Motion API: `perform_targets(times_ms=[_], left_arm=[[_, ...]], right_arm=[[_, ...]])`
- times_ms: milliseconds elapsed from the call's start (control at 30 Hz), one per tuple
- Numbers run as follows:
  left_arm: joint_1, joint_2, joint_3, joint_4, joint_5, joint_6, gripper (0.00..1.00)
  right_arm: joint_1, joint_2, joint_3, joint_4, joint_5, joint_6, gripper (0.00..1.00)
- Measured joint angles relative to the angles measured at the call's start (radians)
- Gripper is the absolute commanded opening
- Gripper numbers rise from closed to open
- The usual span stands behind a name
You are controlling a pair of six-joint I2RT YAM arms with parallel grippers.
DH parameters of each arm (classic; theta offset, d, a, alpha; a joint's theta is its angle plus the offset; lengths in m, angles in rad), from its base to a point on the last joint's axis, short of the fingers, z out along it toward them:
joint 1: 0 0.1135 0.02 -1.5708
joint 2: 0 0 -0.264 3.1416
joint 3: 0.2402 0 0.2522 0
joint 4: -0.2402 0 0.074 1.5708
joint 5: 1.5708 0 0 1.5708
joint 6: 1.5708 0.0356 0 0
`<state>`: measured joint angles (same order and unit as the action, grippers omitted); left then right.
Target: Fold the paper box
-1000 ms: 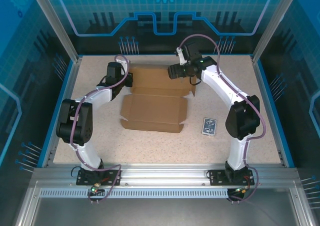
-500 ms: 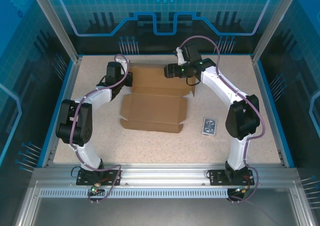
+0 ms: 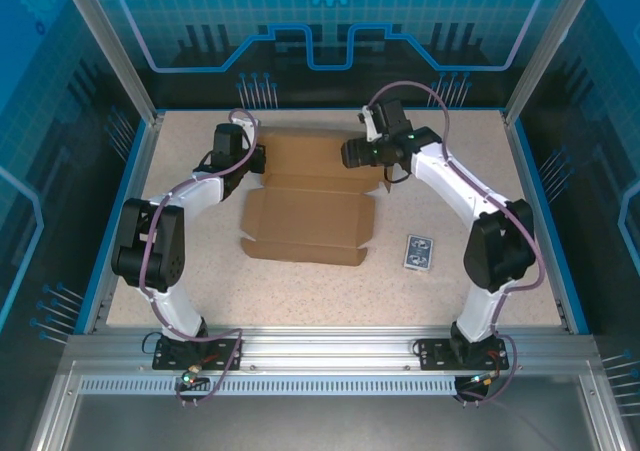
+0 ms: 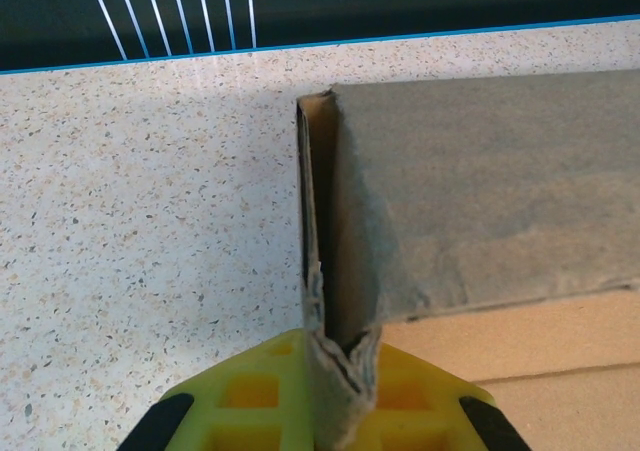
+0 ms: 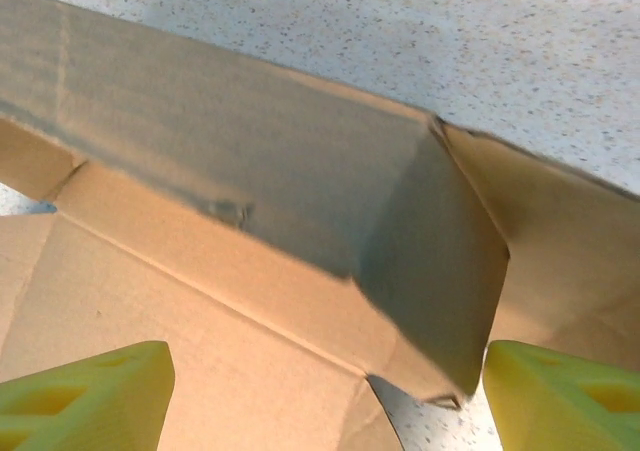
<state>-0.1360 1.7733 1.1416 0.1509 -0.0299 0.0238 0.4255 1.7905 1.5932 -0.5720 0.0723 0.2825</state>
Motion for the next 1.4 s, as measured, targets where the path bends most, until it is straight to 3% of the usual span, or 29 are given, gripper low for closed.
perform_targets(times_ms=[300, 567, 1100, 1400], left_arm=[[0.0, 0.0, 0.0, -0.014, -0.001, 0.0, 0.0], [0.0, 0.0, 0.0, -0.015, -0.001, 0.0, 0.0], [0.0, -0.003, 0.0, -0.015, -0.001, 0.0, 0.0], [0.0, -0.003, 0.0, -0.016, -0.001, 0.0, 0.0]], right_arm=[[0.081, -0.136, -0.249, 0.102, 0.059, -0.016, 0.82], [0.156, -0.102, -0.448, 0.288, 0.126, 0.065, 0.82], [0.116, 0.015, -0.482, 0.467, 0.282, 0.146, 0.85], [0.085, 0.056, -0.484, 0.492, 0.289, 0.162, 0.86]])
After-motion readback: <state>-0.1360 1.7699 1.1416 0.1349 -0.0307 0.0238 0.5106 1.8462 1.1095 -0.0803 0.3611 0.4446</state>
